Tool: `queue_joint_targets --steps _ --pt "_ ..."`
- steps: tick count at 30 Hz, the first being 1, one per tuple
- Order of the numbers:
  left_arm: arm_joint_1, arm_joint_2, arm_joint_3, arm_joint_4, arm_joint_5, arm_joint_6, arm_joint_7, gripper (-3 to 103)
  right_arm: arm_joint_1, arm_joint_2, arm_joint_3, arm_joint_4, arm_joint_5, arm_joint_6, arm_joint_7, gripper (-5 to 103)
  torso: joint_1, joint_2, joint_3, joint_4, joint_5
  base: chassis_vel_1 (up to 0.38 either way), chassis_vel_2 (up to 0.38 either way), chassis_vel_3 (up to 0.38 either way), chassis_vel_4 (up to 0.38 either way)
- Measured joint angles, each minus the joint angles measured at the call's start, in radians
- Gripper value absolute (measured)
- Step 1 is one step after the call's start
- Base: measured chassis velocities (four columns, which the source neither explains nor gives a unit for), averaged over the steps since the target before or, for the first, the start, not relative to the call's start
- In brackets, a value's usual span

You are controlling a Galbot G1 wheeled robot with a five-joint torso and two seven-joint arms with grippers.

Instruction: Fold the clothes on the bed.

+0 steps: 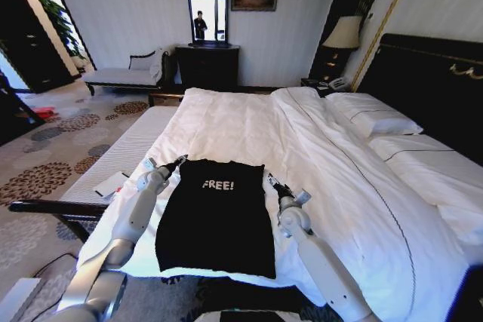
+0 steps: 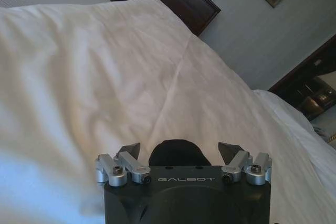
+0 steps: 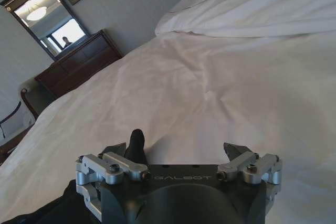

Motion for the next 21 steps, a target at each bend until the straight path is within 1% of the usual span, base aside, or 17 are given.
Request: queue_joint_targets --steps 1,2,3,4,6,7,8,9,11,12,13,14,15,16,19,21 --pt "-0.002 -0.003 0.0 0.004 0.003 -0.001 0.0 79 0.0 0.0 0.0 0.0 -0.001 0.0 0.0 100 0.0 0.0 0.0 0.0 0.0 0.0 0.0 0.0 0.0" --pt "-0.002 -0.005 0.0 0.007 0.006 -0.001 0.0 79 -0.001 0.0 0.001 0.0 -0.001 0.0 0.0 100 0.0 0.0 0.0 0.0 0.0 0.0 0.0 0.0 0.0" --pt "-0.003 -0.008 0.0 0.01 0.011 -0.002 0.0 74 -0.001 0.0 0.001 0.0 -0.001 0.0 0.0 100 0.0 0.0 0.0 0.0 0.0 0.0 0.0 0.0 0.0" --pt "-0.003 -0.008 0.0 0.01 0.011 -0.002 0.0 74 -0.001 0.0 0.001 0.0 -0.001 0.0 0.0 100 0.0 0.0 0.0 0.0 0.0 0.0 0.0 0.0 0.0" --pt "-0.004 -0.015 -0.003 0.02 0.017 -0.004 0.0 63 -0.001 0.0 0.001 0.0 -0.001 0.0 0.0 100 0.0 0.0 0.0 0.0 0.0 0.0 0.0 0.0 0.0" --pt "-0.005 -0.016 -0.005 0.024 0.018 -0.005 0.001 63 -0.001 0.0 0.001 0.0 -0.001 0.0 0.0 100 0.0 0.0 0.0 0.0 0.0 0.0 0.0 0.0 0.0" --pt "-0.006 -0.018 -0.007 0.03 0.02 -0.008 0.003 57 -0.001 0.0 0.001 -0.001 -0.001 0.0 0.001 100 0.0 0.0 0.0 0.0 0.0 0.0 0.0 0.0 0.0" --pt "-0.006 -0.018 -0.007 0.03 0.02 -0.008 0.003 57 -0.001 0.0 0.001 -0.001 -0.001 0.0 0.001 100 0.0 0.0 0.0 0.0 0.0 0.0 0.0 0.0 0.0" --pt "-0.007 -0.018 -0.01 0.037 0.026 -0.014 0.008 46 0.0 0.0 0.0 -0.003 -0.002 -0.001 0.001 100 0.0 0.0 0.0 0.0001 0.0 0.0 0.0 0.0 0.0" --pt "-0.016 -0.015 -0.013 0.044 0.03 -0.023 0.013 30 0.0 0.001 -0.003 -0.007 -0.004 -0.001 0.001 100 0.0 0.0 0.0 0.0 0.0 0.0 0.0 0.0 0.0" --pt "-0.022 -0.011 -0.012 0.046 0.032 -0.026 0.015 25 0.001 0.003 -0.004 -0.009 -0.006 -0.001 0.001 100 0.0 0.0 0.0 0.0 0.0 0.0 0.0 0.0 0.0" --pt "-0.022 -0.011 -0.012 0.046 0.032 -0.026 0.015 25 0.001 0.003 -0.004 -0.009 -0.006 -0.001 0.001 100 0.0 0.0 0.0 0.0 0.0 0.0 0.0 0.0 0.0" --pt "-0.027 -0.008 -0.008 0.048 0.035 -0.03 0.016 19 0.001 0.005 -0.004 -0.01 -0.007 -0.001 0.001 100 0.0 0.0 0.0 0.0001 0.0 0.0 0.0 0.0 0.0" --pt "-0.036 -0.001 0.0 0.051 0.039 -0.034 0.02 19 0.001 0.006 -0.004 -0.01 -0.007 -0.001 0.001 100 0.0 0.0 0.0 0.0001 0.0 0.0 0.0 0.0 0.0" --pt "-0.075 0.018 0.034 0.074 0.059 -0.046 0.033 3 0.001 0.007 -0.005 -0.012 -0.008 -0.001 0.001 100 0.0 0.0 0.0 0.0002 -0.0001 0.0 0.0 0.0 0.0" --pt "-0.089 0.023 0.047 0.083 0.067 -0.049 0.037 3 0.001 0.007 -0.005 -0.012 -0.009 -0.001 0.001 100 0.0 0.0 0.0 0.0002 -0.0001 0.0 0.0 0.0 0.0"
